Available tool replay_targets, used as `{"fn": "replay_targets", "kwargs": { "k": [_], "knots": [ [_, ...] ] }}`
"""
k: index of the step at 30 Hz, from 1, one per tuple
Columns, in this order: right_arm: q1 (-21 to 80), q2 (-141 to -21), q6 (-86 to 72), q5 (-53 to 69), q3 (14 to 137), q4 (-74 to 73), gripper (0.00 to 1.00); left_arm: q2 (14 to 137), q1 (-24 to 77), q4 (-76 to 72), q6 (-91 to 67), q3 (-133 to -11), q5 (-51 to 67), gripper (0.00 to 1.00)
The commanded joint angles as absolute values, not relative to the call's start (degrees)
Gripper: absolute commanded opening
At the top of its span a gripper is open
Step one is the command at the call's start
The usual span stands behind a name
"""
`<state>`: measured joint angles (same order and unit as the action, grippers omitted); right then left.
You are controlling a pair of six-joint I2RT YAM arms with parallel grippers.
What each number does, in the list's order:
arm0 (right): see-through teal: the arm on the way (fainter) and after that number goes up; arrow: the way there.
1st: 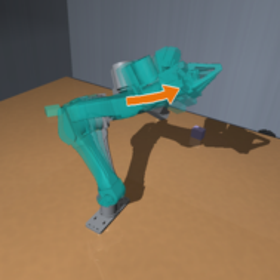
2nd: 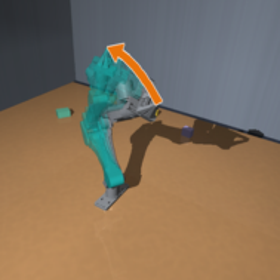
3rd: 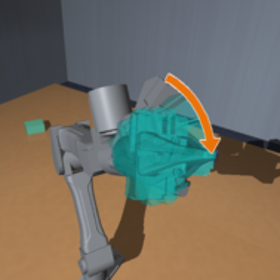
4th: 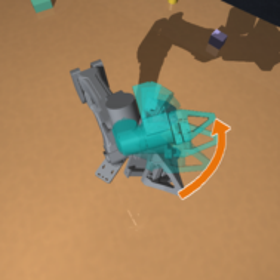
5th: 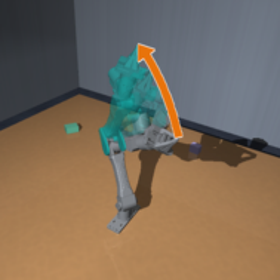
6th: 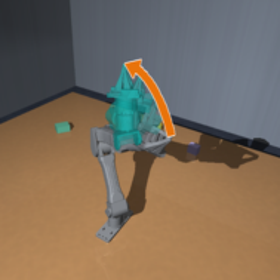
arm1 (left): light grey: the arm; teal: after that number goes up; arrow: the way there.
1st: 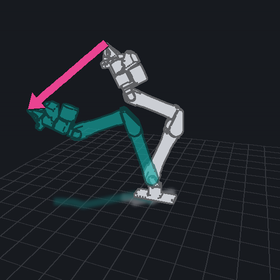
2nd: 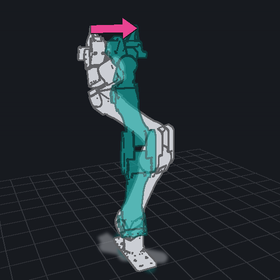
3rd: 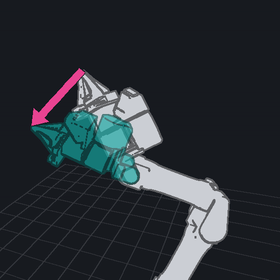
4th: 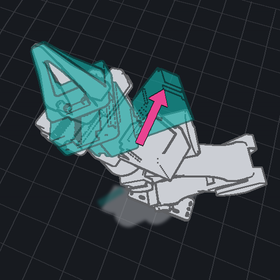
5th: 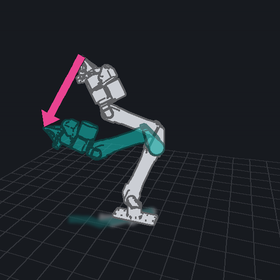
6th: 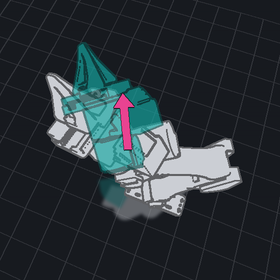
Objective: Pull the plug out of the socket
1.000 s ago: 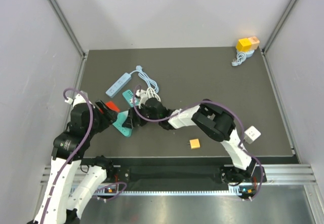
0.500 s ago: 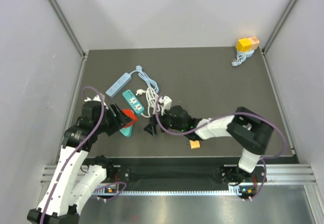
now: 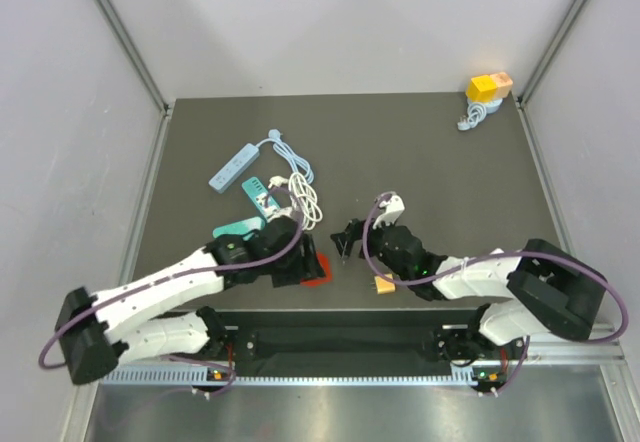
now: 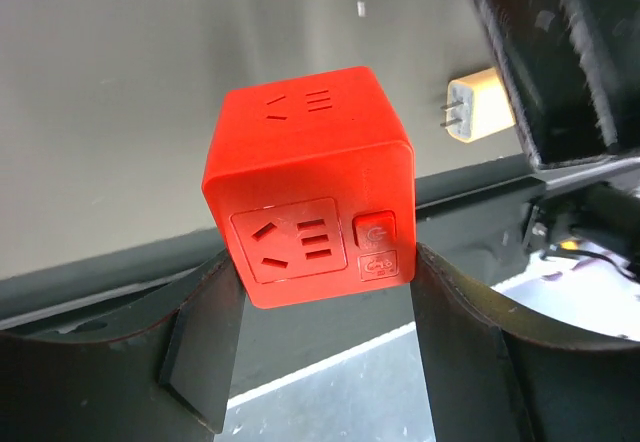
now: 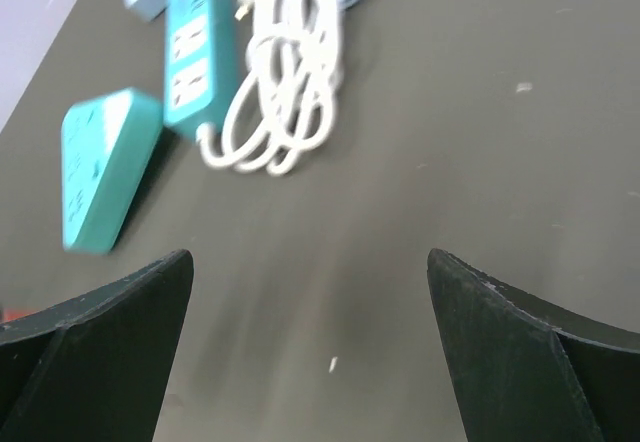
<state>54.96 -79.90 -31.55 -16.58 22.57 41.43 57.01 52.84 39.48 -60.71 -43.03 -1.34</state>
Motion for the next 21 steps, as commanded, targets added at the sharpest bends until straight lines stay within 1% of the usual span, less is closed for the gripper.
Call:
{"fn": "replay_targets", "kwargs": {
  "k": [1,2,4,6,8,9,12,19,21],
  "knots": [
    [54.67,-76.21,-36.11,-28.19,22.85,41.42,1.0,64.83,56.77,33.32,-62.93,-48.86,-8.18,0.0],
    [54.58,-75.42,-38.73,-32.3,22.59,39.05,1.0,66.08,57.21,32.18,-63.02,-48.87,-8.09,0.0],
    [54.67,-71.74,-40.51,-34.88,19.35,40.07,1.0,67.85,58.18,28.41,-63.19,-47.21,-6.52,0.0],
    [54.58,-69.62,-42.88,-36.65,14.62,44.36,1.0,68.38,58.71,20.42,-64.33,-43.88,-4.49,0.0],
    [54.58,-67.42,-43.68,-37.09,12.23,47.1,1.0,68.99,58.8,11.04,-65.56,-41.23,-0.27,0.0],
    [54.58,-67.06,-44.12,-37.18,11.26,47.46,1.0,69.69,58.89,8.64,-66.18,-39.22,1.91,0.0],
    [54.67,-67.32,-44.21,-36.48,11.77,46.85,1.0,70.66,59.85,4.67,-66.8,-37.18,3.78,0.0],
    [54.58,-68.82,-42.81,-34.19,11.95,49.13,1.0,70.05,60.03,0.45,-64.86,-32.88,3.08,0.0],
    [54.58,-69.17,-41.93,-33.84,12.83,48.43,1.0,69.09,60.03,-1.14,-64.69,-31.56,2.12,0.07]
  ]
}}
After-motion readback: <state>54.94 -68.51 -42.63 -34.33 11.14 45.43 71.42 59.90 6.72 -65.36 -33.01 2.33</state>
